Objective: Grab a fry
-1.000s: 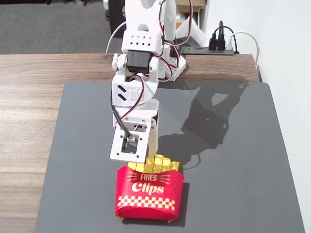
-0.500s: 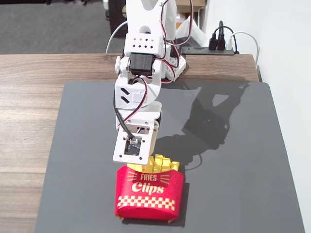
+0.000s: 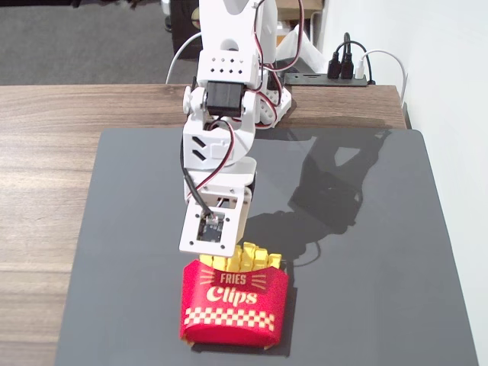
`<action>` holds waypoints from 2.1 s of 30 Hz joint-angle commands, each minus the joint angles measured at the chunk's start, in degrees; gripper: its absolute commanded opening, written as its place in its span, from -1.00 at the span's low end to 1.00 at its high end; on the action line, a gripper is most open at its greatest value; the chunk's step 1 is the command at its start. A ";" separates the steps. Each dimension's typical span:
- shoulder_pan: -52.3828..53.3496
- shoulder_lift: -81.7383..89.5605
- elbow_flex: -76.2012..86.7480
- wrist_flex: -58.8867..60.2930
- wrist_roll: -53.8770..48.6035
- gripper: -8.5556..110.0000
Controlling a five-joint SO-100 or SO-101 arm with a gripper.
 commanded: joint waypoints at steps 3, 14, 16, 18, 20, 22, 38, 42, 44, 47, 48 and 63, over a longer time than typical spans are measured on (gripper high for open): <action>-0.44 7.12 3.52 0.35 -0.18 -0.85; -0.70 23.82 18.81 2.81 -0.26 -0.85; -0.62 27.16 21.45 3.60 -0.26 -0.85; -0.44 30.59 24.17 4.57 -0.26 -0.85; -0.09 33.84 26.46 5.89 -0.26 -0.85; 0.09 37.62 28.83 7.56 -0.26 -0.85; 3.25 50.98 22.32 26.89 -1.05 -0.85; 3.34 49.75 14.68 32.96 -1.76 -0.85; 2.90 49.04 9.67 36.47 -2.20 -0.85; 1.05 47.64 3.25 40.78 -1.67 -0.85; 0.26 47.02 1.67 42.01 -1.23 -0.85; -1.49 43.68 -4.31 43.77 -0.88 -0.85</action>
